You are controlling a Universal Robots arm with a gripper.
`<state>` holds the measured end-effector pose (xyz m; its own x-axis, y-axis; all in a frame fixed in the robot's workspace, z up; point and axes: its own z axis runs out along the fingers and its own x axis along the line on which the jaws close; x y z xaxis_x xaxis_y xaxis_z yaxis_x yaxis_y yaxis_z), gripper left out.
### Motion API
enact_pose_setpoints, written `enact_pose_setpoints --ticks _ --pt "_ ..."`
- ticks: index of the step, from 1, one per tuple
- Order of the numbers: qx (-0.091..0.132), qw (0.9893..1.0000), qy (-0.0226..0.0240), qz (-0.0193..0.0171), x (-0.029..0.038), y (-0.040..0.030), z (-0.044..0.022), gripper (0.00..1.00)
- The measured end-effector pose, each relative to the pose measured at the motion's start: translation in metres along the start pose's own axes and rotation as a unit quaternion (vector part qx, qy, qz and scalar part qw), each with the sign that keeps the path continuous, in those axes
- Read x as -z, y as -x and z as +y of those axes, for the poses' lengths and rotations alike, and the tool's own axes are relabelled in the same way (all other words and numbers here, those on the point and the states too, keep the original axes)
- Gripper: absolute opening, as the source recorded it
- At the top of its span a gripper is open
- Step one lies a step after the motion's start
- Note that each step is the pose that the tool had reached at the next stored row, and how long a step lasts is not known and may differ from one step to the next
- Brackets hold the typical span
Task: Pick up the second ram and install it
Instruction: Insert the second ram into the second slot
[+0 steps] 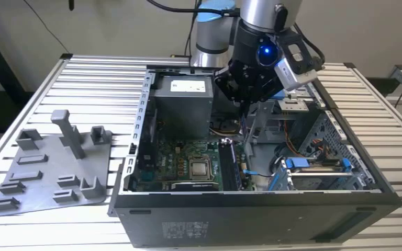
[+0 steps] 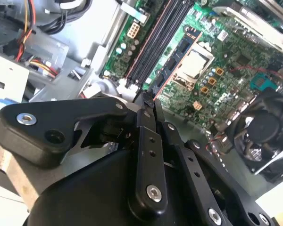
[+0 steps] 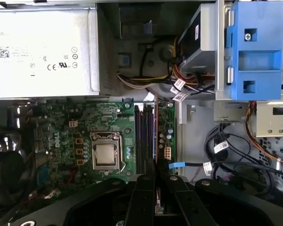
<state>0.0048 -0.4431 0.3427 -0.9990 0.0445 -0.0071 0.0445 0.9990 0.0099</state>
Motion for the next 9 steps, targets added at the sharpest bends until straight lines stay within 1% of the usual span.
enact_pose_setpoints --ticks 4,9 --pt "0.003 1.0 0.0003 0.0002 -0.0073 -0.0008 -0.004 0.14" --pt "0.004 1.0 0.0003 0.0002 -0.0163 -0.0045 -0.0051 0.14"
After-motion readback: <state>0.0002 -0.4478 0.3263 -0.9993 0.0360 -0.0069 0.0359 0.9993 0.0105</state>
